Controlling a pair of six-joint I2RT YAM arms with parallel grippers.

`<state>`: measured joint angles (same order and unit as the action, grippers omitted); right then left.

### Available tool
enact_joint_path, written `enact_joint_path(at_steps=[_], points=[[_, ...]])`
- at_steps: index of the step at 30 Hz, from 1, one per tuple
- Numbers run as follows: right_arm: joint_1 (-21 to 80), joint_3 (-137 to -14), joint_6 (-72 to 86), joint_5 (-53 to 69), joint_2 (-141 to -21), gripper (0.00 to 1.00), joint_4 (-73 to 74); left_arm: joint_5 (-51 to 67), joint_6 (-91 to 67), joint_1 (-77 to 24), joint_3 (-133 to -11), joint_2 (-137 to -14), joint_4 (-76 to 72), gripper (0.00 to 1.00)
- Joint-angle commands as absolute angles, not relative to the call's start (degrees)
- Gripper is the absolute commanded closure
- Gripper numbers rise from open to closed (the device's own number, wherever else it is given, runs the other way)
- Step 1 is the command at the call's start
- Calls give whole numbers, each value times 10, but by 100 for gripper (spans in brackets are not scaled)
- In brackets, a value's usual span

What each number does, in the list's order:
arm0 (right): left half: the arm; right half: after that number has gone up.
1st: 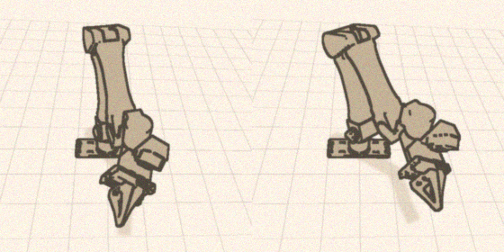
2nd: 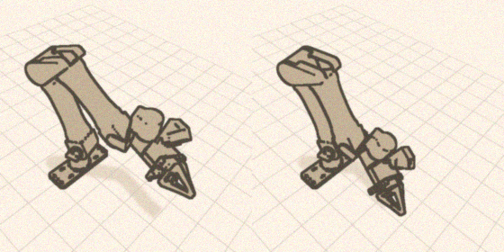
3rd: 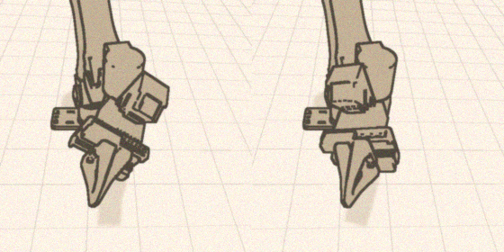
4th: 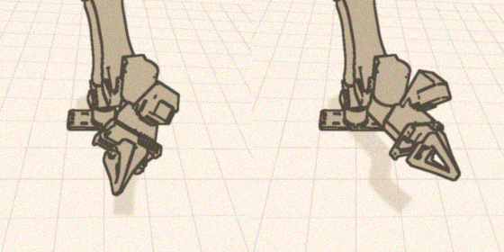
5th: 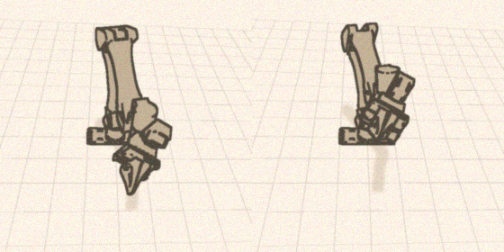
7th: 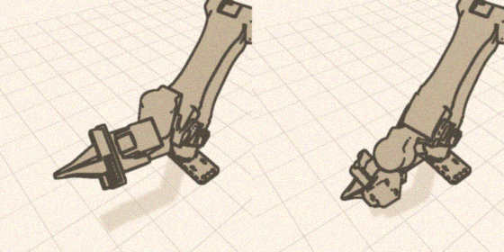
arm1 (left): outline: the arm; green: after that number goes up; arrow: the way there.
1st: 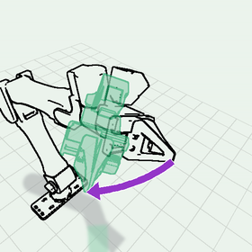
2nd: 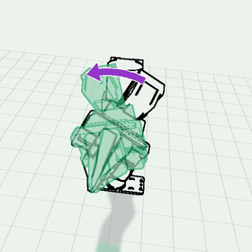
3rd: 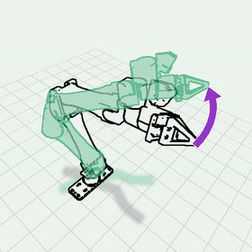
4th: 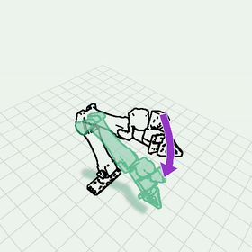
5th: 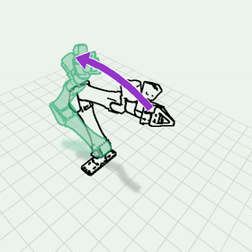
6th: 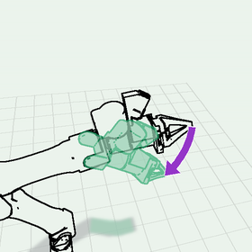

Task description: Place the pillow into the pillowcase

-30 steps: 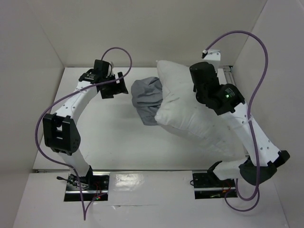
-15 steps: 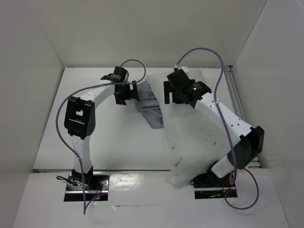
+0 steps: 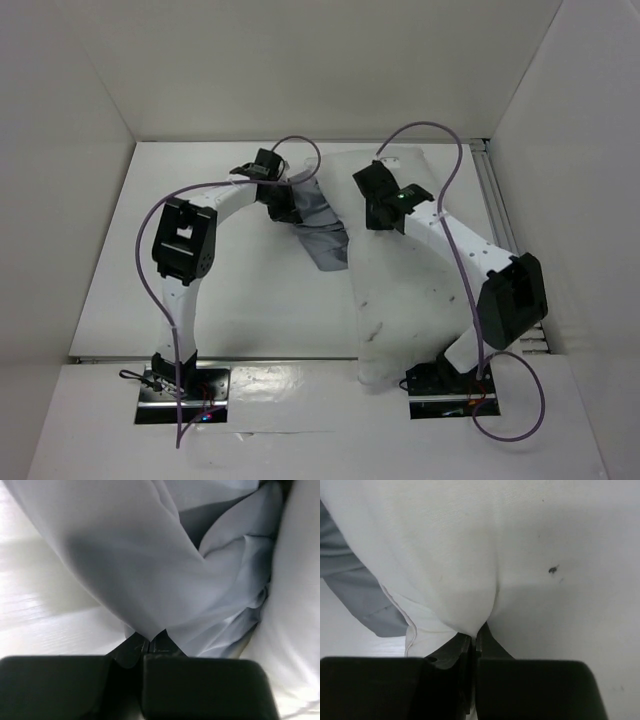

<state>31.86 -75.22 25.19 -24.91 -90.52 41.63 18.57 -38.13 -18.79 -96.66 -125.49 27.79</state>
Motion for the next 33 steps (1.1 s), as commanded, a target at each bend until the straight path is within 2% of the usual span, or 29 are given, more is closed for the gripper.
enact_joint_path(at_steps=[1, 4, 9, 15, 16, 17, 20, 21, 22, 24, 25, 29, 33], points=[[284, -818, 182, -315, -815, 100, 396, 221, -388, -157, -995, -1211, 257, 100], [253, -872, 120, -308, -775, 100, 396, 221, -382, -123, -1008, -1156, 257, 100], [239, -907, 77, -296, -770, 100, 421, 294, -343, -53, -1074, -1102, 342, 100], [222, -803, 83, -260, -804, 100, 338, 284, -323, -26, -1069, -948, 356, 100], [215, -811, 113, -260, -825, 91, 350, 304, -318, -26, -1074, -938, 361, 100], [215, -860, 127, -241, -870, 50, 396, 315, -318, -26, -1084, -931, 366, 100], [241, -903, 146, -182, -882, 31, 386, 325, -311, -26, -1104, -910, 387, 100], [250, -904, 146, -159, -870, 19, 363, 330, -311, -26, -1104, -904, 387, 100], [267, -892, 151, -135, -859, 13, 341, 339, -311, -26, -1111, -897, 387, 100], [280, -878, 159, -49, -840, 2, 287, 354, -311, -26, -1129, -892, 387, 100], [288, -878, 169, -30, -840, 0, 277, 362, -311, -26, -1137, -892, 395, 100], [343, -869, 175, 32, -832, 0, 241, 395, -311, -41, -1172, -908, 413, 100], [348, -836, 175, 105, -817, 0, 194, 377, -311, -76, -1165, -913, 413, 100]])
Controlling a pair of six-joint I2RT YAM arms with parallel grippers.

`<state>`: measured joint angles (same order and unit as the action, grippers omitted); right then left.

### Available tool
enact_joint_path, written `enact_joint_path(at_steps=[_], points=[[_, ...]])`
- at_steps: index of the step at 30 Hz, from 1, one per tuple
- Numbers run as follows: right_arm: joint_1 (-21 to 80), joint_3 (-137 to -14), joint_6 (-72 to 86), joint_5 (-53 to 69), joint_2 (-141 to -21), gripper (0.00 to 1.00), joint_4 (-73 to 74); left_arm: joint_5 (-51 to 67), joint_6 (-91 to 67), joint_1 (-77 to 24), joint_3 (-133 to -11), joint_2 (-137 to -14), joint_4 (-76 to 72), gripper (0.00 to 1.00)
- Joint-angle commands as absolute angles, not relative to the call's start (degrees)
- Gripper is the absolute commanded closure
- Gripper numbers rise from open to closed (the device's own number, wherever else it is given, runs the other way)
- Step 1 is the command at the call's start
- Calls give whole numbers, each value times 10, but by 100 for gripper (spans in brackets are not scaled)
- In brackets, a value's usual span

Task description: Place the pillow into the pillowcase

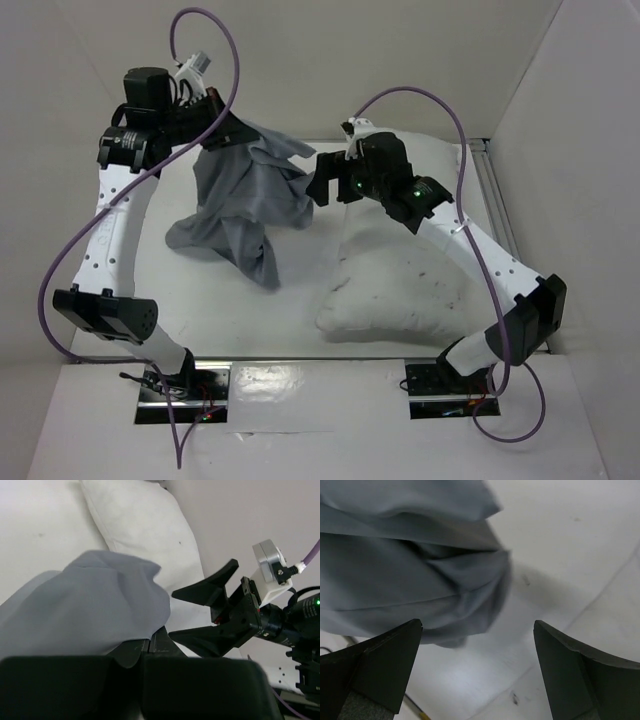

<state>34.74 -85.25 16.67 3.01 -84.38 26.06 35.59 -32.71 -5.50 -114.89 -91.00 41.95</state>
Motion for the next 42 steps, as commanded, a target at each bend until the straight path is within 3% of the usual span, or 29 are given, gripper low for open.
enact_joint_path(at_steps=[1, 4, 11, 14, 17, 18, 20, 22, 25, 34, 35, 36, 38, 42], points=[[348, -836, 175, 131, -817, 0, 187, 377, -311, -82, -1158, -913, 404, 100], [354, -844, 175, 171, -844, 0, 182, 377, -316, -82, -1150, -906, 388, 100], [377, -797, 271, 20, -853, 0, 129, 365, -316, -82, -1150, -896, 393, 100], [377, -789, 287, 43, -863, 0, 88, 371, -316, -82, -1150, -890, 398, 100], [377, -817, 306, 98, -905, 36, 70, 354, -316, -82, -1144, -880, 398, 100], [377, -817, 313, 110, -912, 61, 58, 349, -311, -82, -1144, -880, 398, 100], [377, -817, 320, 126, -918, 86, 27, 349, -311, -82, -1139, -880, 398, 100], [377, -803, 320, 118, -918, 100, 9, 349, -311, -82, -1133, -875, 403, 100], [377, -809, 305, 109, -904, 100, -13, 349, -306, -82, -1109, -860, 403, 100], [377, -843, 242, 0, -830, 100, 90, 349, -301, -37, -1153, -837, 418, 100], [377, -843, 242, 0, -830, 70, 103, 357, -306, -37, -1160, -837, 418, 100], [377, -837, 242, 19, -845, 31, 118, 363, -306, -37, -1160, -837, 418, 100], [377, -831, 254, 46, -861, 0, 124, 373, -312, -37, -1150, -837, 405, 100], [377, -818, 286, 97, -903, 0, 103, 379, -323, -37, -1131, -837, 393, 100]])
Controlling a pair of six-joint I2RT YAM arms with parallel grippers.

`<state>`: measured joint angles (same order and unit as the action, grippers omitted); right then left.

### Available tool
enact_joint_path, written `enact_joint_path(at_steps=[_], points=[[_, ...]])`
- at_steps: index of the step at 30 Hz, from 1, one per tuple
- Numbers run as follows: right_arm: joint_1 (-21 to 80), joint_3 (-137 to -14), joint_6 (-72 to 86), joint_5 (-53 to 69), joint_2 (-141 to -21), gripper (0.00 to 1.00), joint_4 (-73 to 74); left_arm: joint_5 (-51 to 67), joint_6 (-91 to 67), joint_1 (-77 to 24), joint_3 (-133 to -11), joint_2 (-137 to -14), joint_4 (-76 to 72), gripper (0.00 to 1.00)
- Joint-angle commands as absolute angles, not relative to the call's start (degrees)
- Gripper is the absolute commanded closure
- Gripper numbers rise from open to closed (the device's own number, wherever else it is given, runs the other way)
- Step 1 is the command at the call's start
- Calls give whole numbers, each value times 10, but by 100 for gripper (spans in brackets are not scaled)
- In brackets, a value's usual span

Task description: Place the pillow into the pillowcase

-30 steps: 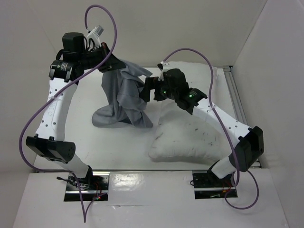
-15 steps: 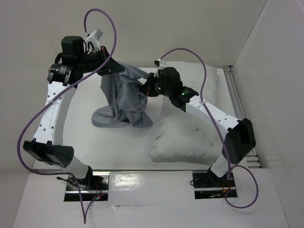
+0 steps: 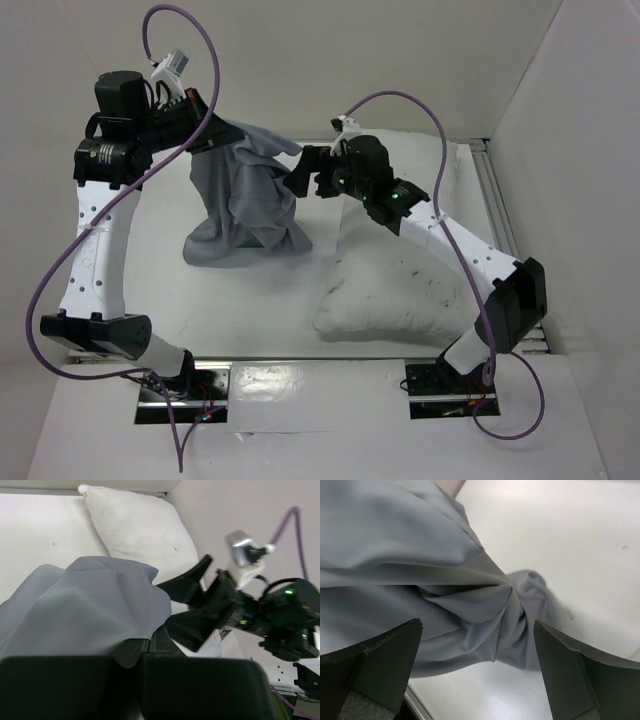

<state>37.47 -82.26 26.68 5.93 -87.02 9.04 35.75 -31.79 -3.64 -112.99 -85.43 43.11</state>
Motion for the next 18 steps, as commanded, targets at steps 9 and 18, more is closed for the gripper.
enact_joint_path(at_steps=[9, 18], points=[[377, -840, 291, 134, -967, 47, 33, 385, -323, -37, -1113, -826, 393, 100], [377, -836, 244, 27, -834, 100, 46, 334, -300, -31, -1138, -821, 426, 100]])
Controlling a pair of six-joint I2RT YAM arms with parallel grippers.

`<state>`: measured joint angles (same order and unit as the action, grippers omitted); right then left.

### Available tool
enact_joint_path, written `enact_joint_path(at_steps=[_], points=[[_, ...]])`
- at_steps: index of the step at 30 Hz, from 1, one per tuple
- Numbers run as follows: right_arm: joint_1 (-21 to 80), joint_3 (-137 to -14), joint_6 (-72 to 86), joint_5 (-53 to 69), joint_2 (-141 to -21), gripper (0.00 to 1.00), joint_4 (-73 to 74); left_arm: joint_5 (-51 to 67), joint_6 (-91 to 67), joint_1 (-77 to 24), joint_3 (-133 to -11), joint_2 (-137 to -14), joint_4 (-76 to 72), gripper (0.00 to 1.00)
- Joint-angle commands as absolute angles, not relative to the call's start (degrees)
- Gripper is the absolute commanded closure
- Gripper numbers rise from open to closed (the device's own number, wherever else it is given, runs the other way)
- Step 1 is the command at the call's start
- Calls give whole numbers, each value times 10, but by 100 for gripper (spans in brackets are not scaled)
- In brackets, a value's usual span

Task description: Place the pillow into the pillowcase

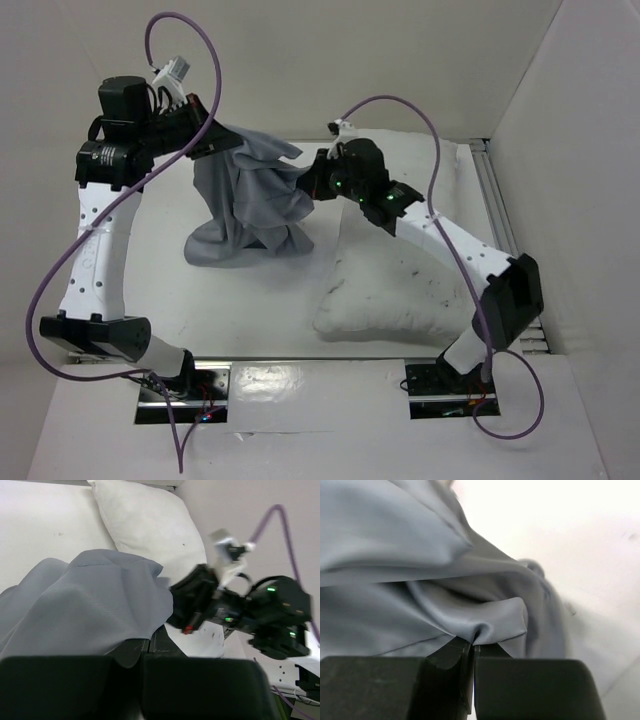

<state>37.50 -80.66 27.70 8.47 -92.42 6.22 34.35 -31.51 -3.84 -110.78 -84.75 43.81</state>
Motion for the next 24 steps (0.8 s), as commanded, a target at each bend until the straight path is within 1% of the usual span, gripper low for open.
enact_joint_path(at_steps=[1, 4, 5, 8, 9, 10, 11, 12, 13, 14, 20, 24], points=[[377, -853, 230, 14, -825, 100, 69, 328, -300, -25, -1138, -821, 426, 100], [377, -912, 182, -39, -786, 100, 149, 294, -311, 7, -1170, -809, 426, 100], [377, -923, 163, -56, -774, 100, 163, 220, -317, 7, -1215, -809, 458, 100], [372, -959, 135, -120, -721, 100, 203, 102, -317, 20, -1294, -803, 481, 100], [372, -973, 127, -131, -709, 100, 208, 91, -317, 27, -1294, -793, 476, 100], [372, -983, 118, -138, -689, 100, 216, 91, -317, 34, -1282, -778, 441, 100], [372, -997, 111, -143, -683, 100, 223, 91, -324, 34, -1264, -738, 415, 100], [372, -1012, 106, -143, -683, 100, 233, 91, -337, 34, -1224, -717, 390, 100], [372, -1044, 99, -133, -678, 100, 247, 104, -343, 34, -1208, -698, 347, 100], [372, -1056, 99, -124, -678, 100, 247, 114, -343, 34, -1208, -687, 338, 100], [372, -1111, 111, -34, -664, 100, 227, 184, -367, 34, -1282, -667, 324, 100], [372, -1122, 117, -18, -657, 100, 191, 184, -380, 34, -1317, -640, 319, 100]])
